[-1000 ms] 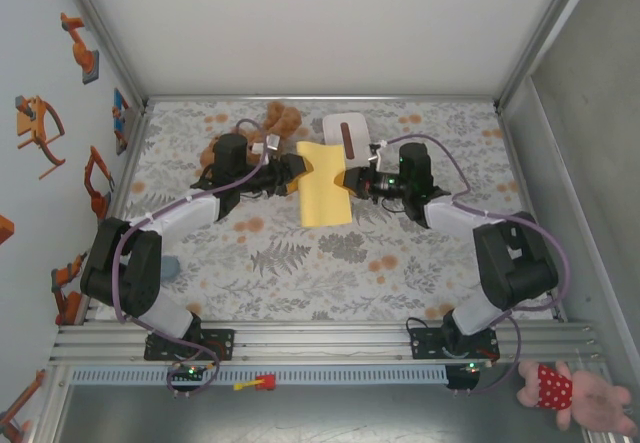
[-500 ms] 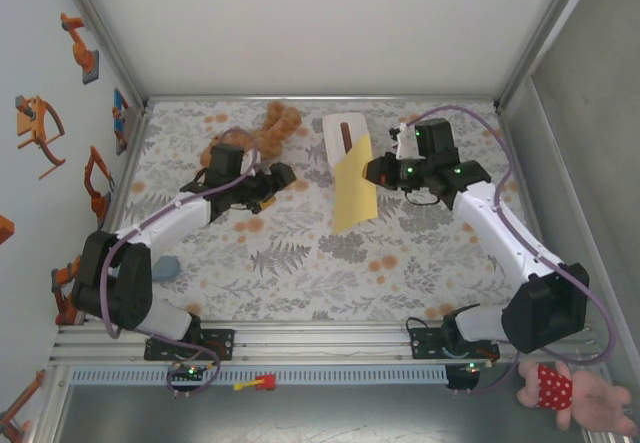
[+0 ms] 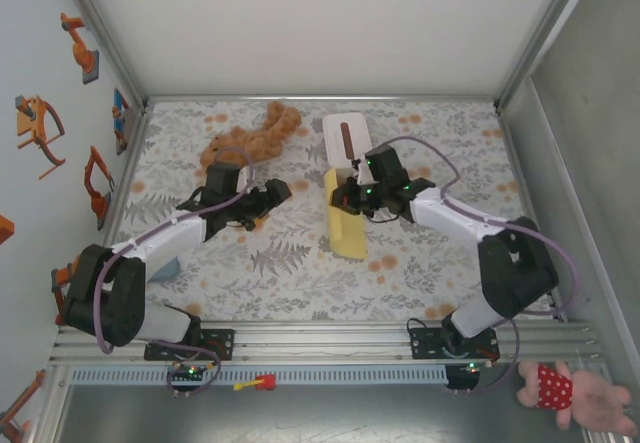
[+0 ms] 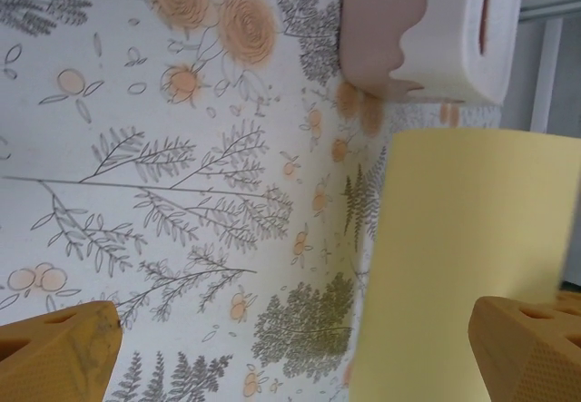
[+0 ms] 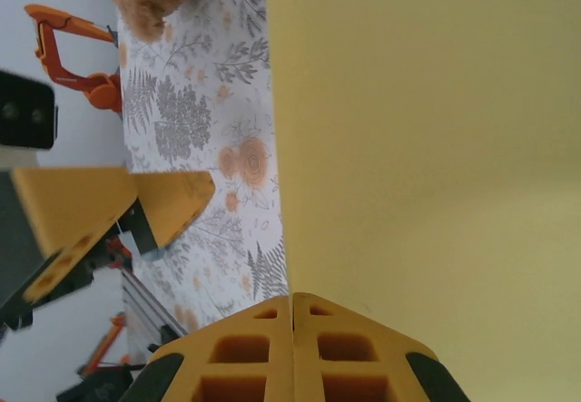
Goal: Fold a paper plane with a square sheet of paper (pick it up from the middle)
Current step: First fold in half a square sheet of paper at the center of the table.
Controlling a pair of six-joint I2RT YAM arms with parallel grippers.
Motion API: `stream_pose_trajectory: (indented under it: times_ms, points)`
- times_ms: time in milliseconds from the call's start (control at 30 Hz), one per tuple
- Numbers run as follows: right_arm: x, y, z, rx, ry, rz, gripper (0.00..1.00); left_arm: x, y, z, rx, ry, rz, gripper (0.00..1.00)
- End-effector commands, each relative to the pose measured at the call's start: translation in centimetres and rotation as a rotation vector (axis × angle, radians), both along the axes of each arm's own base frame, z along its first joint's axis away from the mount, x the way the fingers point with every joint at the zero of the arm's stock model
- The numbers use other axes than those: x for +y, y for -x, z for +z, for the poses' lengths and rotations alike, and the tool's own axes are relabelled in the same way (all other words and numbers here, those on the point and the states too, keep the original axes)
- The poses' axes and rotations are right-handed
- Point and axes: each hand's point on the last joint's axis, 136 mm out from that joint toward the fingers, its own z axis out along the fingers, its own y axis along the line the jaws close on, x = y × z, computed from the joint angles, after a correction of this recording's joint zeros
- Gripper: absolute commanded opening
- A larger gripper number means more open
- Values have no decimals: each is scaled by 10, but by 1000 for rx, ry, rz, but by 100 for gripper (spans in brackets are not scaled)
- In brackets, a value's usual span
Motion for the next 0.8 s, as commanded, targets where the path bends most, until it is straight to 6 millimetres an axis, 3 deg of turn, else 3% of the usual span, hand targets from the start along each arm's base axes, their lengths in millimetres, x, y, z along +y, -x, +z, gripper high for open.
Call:
stream_pose_trajectory:
  times_ms: [0, 400, 767]
  points:
    - [24, -13, 14, -7, -175, -32, 0, -6, 4, 6, -12, 27, -15, 98]
    - [16, -9, -49, 78, -126, -30, 0, -43, 16, -25, 78, -84, -101, 85]
    - [11, -7, -79, 120, -77, -25, 0, -56, 21, -52, 138, -212, -131, 77]
